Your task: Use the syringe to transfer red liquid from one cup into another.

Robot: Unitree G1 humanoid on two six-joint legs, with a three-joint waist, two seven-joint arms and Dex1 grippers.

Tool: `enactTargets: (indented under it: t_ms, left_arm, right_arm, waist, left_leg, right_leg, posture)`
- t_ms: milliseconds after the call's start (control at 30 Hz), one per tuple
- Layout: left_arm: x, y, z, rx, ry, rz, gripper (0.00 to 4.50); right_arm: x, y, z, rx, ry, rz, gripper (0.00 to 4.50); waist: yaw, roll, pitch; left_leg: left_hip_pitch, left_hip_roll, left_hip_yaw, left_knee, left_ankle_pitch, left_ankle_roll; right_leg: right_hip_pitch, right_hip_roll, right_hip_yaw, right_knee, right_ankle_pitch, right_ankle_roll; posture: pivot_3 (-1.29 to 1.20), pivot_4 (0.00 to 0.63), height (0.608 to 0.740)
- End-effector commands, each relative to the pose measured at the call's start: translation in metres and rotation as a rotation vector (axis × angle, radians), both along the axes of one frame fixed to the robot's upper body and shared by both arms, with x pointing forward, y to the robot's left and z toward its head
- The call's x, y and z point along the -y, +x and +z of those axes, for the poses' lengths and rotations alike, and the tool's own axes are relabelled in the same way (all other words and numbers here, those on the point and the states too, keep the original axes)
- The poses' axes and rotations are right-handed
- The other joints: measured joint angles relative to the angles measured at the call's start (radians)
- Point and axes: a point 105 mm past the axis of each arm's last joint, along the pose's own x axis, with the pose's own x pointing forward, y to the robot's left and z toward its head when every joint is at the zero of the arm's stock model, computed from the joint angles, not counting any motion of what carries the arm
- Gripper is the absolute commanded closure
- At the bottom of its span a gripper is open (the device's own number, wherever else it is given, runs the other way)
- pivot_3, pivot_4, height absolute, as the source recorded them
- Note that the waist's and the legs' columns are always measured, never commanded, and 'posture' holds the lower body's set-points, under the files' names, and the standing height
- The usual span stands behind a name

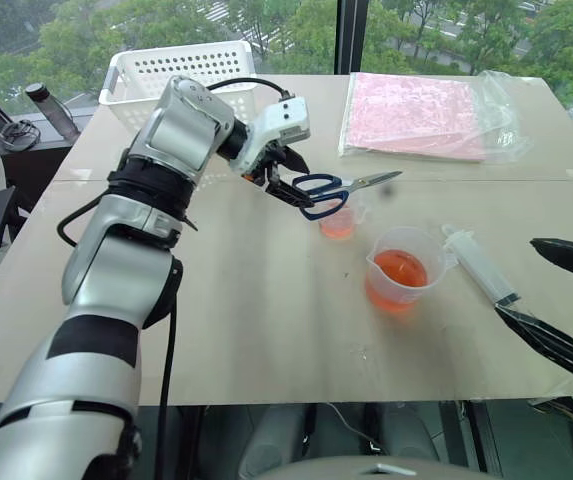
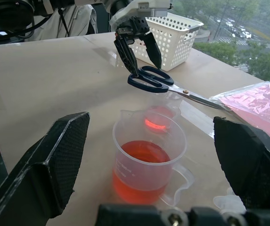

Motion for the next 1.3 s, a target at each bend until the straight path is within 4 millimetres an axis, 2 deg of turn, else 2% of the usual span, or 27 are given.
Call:
enactTargets:
  t_ms: [33,67,133,233,633,833,967,1300]
  left_arm:
    - [0.004,-0.004,0.017,0.043,-0.023,-0.034,0.45]
    - [0.005,-0.004,0.016,0.038,-0.022,-0.038,0.45]
    - [0.006,-0.005,0.014,0.033,-0.021,-0.042,0.95]
    - [0.007,-0.005,0.015,0.036,-0.021,-0.044,2.07]
    - [0.004,0.001,0.013,0.056,-0.015,-0.004,2.07]
    - [-0.006,0.001,0.024,0.016,-0.062,0.048,2.07]
    - [-0.012,0.003,0.017,0.013,-0.024,0.079,2.07]
    - [-0.009,0.004,0.006,-0.011,0.007,0.108,2.07]
  right_arm:
    - [-0.003,-0.004,0.006,0.043,-0.016,0.004,0.0]
    - [-0.003,-0.003,0.006,0.042,-0.016,0.003,0.0]
    - [-0.003,-0.003,0.005,0.039,-0.017,0.001,0.0]
    - [-0.003,-0.004,0.005,0.036,-0.017,-0.002,0.0]
    - [-0.002,-0.005,0.003,0.028,-0.02,-0.01,0.0]
    - [-0.003,-0.006,0.002,0.024,-0.022,-0.014,0.0]
    - [-0.003,-0.005,0.001,0.021,-0.023,-0.009,0.0]
    - [-0.002,-0.005,0.002,0.024,-0.028,0.002,0.0]
  waist:
    - [0.0,0.0,0.0]
    - [0.0,0.0,0.0]
    - [0.0,0.0,0.0]
    - [0.0,0.0,0.0]
    - [0.0,0.0,0.0]
    - [-0.001,0.0,0.0]
    - [-0.001,0.0,0.0]
    - [-0.001,0.0,0.0]
  left_leg:
    - [0.0,0.0,0.0,0.0,0.0,0.0]
    - [0.0,0.0,0.0,0.0,0.0,0.0]
    - [0.0,0.0,0.0,0.0,0.0,0.0]
    - [0.0,0.0,0.0,0.0,0.0,0.0]
    - [0.0,0.0,0.0,0.0,0.0,0.0]
    - [0.0,0.0,0.0,0.001,0.0,0.0]
    - [0.0,0.0,0.0,0.001,0.0,0.0]
    - [0.0,0.0,0.0,0.002,0.0,0.0]
  right_leg:
    - [0.0,0.0,0.0,0.0,0.0,0.0]
    - [0.0,0.0,0.0,0.0,0.0,0.0]
    - [0.0,0.0,0.0,0.0,0.0,0.0]
    - [0.0,0.0,0.0,0.0,0.0,0.0]
    - [0.0,0.0,0.0,0.001,0.0,0.0]
    - [0.0,0.0,0.0,0.001,0.0,0.0]
    - [0.0,0.0,0.0,0.001,0.0,0.0]
    - [0.0,0.0,0.0,0.002,0.0,0.0]
  posture:
    - [0.0,0.15,0.74]
    - [0.0,0.15,0.74]
    - [0.0,0.15,0.74]
    - [0.0,0.15,0.74]
    - [0.0,0.15,0.74]
    - [0.0,0.15,0.74]
    - [0.0,0.15,0.74]
    - [0.0,0.15,0.74]
